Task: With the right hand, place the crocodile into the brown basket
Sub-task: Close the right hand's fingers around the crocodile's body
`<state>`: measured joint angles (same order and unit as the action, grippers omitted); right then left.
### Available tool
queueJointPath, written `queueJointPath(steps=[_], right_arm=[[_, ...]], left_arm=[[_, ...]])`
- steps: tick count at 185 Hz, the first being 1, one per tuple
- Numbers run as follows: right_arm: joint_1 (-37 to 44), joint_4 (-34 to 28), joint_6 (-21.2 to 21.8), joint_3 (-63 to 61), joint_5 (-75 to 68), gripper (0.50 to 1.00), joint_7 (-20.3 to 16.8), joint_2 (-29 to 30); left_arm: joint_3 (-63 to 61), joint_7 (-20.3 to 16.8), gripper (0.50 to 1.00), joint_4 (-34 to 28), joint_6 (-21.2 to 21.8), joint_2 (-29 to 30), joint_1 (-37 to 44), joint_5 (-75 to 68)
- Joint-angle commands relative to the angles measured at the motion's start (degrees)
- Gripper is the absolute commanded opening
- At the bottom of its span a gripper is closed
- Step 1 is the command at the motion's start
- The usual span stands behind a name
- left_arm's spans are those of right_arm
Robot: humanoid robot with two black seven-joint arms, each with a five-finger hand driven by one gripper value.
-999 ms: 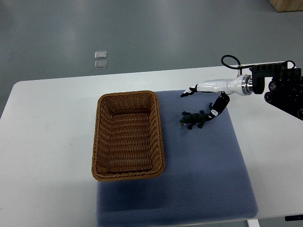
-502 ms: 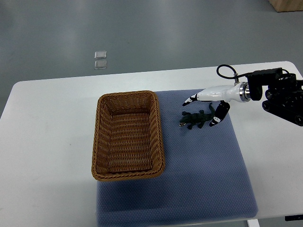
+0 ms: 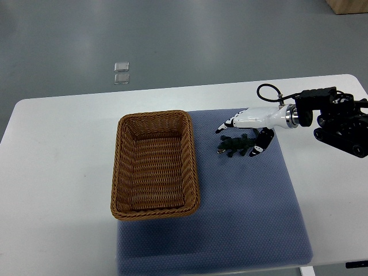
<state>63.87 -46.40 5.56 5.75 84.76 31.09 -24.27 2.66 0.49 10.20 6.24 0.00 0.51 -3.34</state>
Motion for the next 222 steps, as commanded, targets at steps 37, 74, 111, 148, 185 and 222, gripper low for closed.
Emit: queueJointPath(steps=[37,74,111,148,185,222], right_arm=[[0.0,0.1,-0.1,0.8,0.1,0.924,0.0,0.4],[0.1,1.0,-0.2,2.7,0.1,0.921,0.0,0.4],[-0.1,2.0,-1.3,2.8,0.1,0.903,0.0,0.5],[-0.1,2.1,-1.3,2.9,0.2,0.866,0.0,0.5],[0.1,2.1,-1.6,3.6,1.5,0.819,0.0,1.0],[0.0,2.5,-1.9,3.6,1.6,0.758,-0.2,1.7]], left_arm=[[0.0,-0.1,1.0,0.0,0.0,0.0,0.0,0.0],[0.0,-0.1,1.0,0.0,0.0,0.0,0.0,0.0],[-0.1,0.0,1.0,0.0,0.0,0.0,0.0,0.0],[-0.1,-0.1,1.0,0.0,0.0,0.0,0.0,0.0],[-0.1,-0.1,1.0,0.0,0.0,0.0,0.0,0.0],[-0.1,-0.1,1.0,0.0,0.0,0.0,0.0,0.0]])
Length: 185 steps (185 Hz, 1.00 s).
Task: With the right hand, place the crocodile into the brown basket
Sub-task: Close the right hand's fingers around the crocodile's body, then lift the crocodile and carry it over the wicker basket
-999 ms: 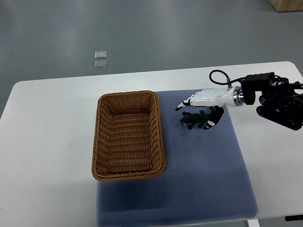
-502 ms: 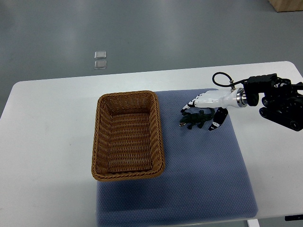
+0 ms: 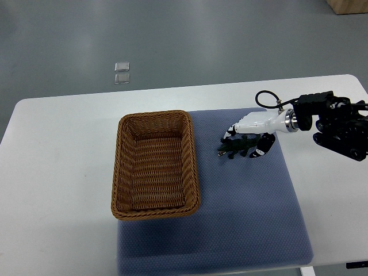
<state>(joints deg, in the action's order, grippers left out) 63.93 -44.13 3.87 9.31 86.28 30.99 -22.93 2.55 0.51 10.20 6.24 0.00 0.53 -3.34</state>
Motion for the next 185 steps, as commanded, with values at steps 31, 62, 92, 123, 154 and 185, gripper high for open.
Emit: queueJointPath(steps=[31,62,92,123,154,185], right_arm=[[0.0,1.6,-0.4,0.0,0.0,0.707,-0.3,1.0],[0.1,2.7,-1.4,-0.1,0.0,0.67,-0.1,0.9],[0.3,2.7,-1.4,-0.9,-0.2,0.664,0.1,0.3],[3.0,2.7,-1.3,-1.6,-1.0,0.664,0.9,-0.3],[4.0,2.6,-0.9,-4.4,-3.3,0.666,1.6,-1.4],[6.1,1.5,-0.9,-7.2,-5.0,0.666,3.2,-1.3]], left_arm=[[0.0,-0.1,1.0,0.0,0.0,0.0,0.0,0.0],[-0.1,-0.1,1.0,-0.1,0.0,0.0,0.0,0.0],[-0.1,0.0,1.0,-0.1,0.0,0.0,0.0,0.0],[-0.1,0.0,1.0,-0.1,0.0,0.0,0.0,0.0],[0.0,0.0,1.0,-0.1,0.0,0.0,0.0,0.0],[-0.1,-0.1,1.0,-0.1,0.0,0.0,0.0,0.0]])
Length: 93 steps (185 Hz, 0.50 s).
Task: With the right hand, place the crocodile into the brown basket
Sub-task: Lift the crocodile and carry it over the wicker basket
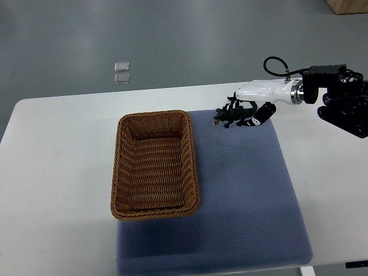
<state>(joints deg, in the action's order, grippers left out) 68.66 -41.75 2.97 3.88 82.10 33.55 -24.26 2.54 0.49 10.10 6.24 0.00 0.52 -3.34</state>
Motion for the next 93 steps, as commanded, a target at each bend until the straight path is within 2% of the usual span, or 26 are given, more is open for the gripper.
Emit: queueJointPath(steps=[1,23,71,93], right_arm=[[1.4,-0.9,0.0,-1.8,-0.8,0.666,0.6,0.0],[3.5,-3.0,0.0,-2.4,-0.8,0.67,0.7,0.1],[8.9,-13.6,0.0,-2.4,-0.8,0.67,1.3,0.7],[9.2,-16.2,-0.1,-2.5,-0.7,0.672,1.3,1.7]], left_arm=[[-0.1,0.0,1.0,0.0,0.0,0.0,0.0,0.0],[-0.1,0.0,1.0,0.0,0.0,0.0,0.0,0.0],[-0.1,0.0,1.0,0.0,0.0,0.0,0.0,0.0],[0.0,0.0,1.0,0.1,0.0,0.0,0.0,0.0]])
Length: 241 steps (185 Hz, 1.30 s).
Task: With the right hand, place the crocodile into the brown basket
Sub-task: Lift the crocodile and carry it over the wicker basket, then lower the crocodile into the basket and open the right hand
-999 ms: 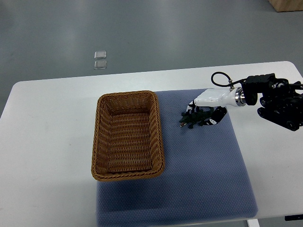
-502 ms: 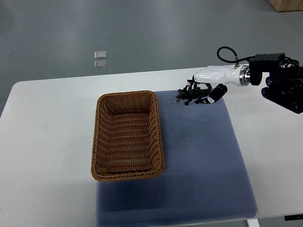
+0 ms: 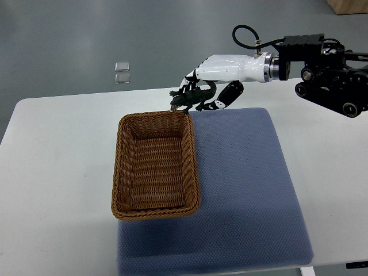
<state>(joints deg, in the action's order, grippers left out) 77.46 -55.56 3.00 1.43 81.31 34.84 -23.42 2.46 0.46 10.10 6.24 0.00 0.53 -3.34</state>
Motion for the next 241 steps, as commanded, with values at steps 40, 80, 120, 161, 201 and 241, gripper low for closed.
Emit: queueJointPath(steps=[40,80,120,161,201,241], right_arm=[[-2.2,-3.1,-0.8,-0.3,0.1,0.672,0.2,5.4],[-7.1,-3.2,-1.6,-0.2,0.2,0.678,0.2,8.0],[-10.6,-3.1,-1.7,0.1,1.0,0.684,0.2,8.6],[-12.2,-2.0,-3.9,0.2,1.1,0.729,0.2,9.2],[-12.8,-1.5,-4.9,0.2,1.0,0.893,0.2,9.2],[-12.6,-1.1,-5.2,-0.1,1.0,0.911,0.2,9.1]], left_arm=[[0.2,0.0,1.0,0.1,0.0,0.0,0.0,0.0],[0.2,0.1,1.0,0.1,0.0,0.0,0.0,0.0],[0.2,0.1,1.0,0.1,0.0,0.0,0.0,0.0],[0.2,0.1,1.0,0.1,0.0,0.0,0.0,0.0],[0.1,0.1,1.0,0.1,0.0,0.0,0.0,0.0],[0.2,0.0,1.0,0.1,0.0,0.0,0.0,0.0]])
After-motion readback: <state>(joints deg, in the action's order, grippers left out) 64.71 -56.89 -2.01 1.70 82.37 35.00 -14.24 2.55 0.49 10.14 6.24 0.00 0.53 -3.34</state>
